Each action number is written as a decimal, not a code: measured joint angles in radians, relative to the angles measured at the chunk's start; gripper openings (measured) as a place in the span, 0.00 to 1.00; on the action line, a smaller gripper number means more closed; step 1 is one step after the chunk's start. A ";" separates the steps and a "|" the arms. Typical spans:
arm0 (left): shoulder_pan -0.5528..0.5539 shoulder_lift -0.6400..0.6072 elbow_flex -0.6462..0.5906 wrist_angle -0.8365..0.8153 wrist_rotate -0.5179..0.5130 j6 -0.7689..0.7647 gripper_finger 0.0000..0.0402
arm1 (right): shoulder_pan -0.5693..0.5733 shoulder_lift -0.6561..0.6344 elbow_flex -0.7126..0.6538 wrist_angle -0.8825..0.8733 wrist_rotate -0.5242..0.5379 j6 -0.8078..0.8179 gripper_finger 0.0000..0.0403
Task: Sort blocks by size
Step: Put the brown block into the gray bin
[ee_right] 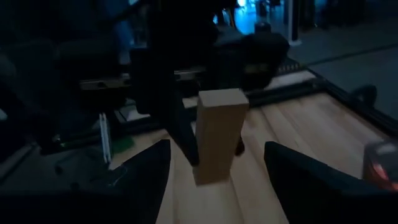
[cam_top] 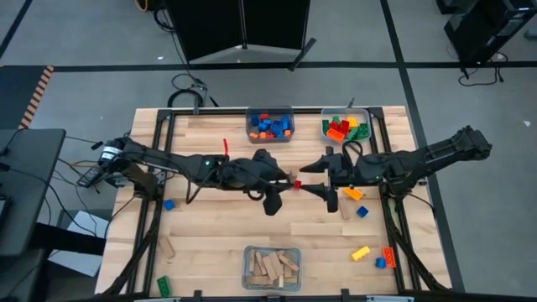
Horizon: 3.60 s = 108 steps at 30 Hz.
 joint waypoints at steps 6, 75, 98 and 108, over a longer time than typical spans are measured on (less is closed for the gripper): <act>0.006 0.025 0.000 0.102 0.016 0.031 0.29 | -0.009 0.007 0.000 0.061 -0.044 -0.036 0.74; -0.246 -0.634 -0.627 0.099 -0.048 -0.048 0.50 | 0.251 0.747 0.818 -0.596 0.236 0.567 0.30; -0.534 -0.740 -0.792 -0.037 -0.175 -0.369 0.49 | 0.413 1.111 0.984 -0.802 0.048 1.321 0.35; -0.536 -0.673 -0.791 -0.079 -0.173 -0.292 0.49 | 0.409 1.107 0.985 -0.828 0.037 1.323 0.51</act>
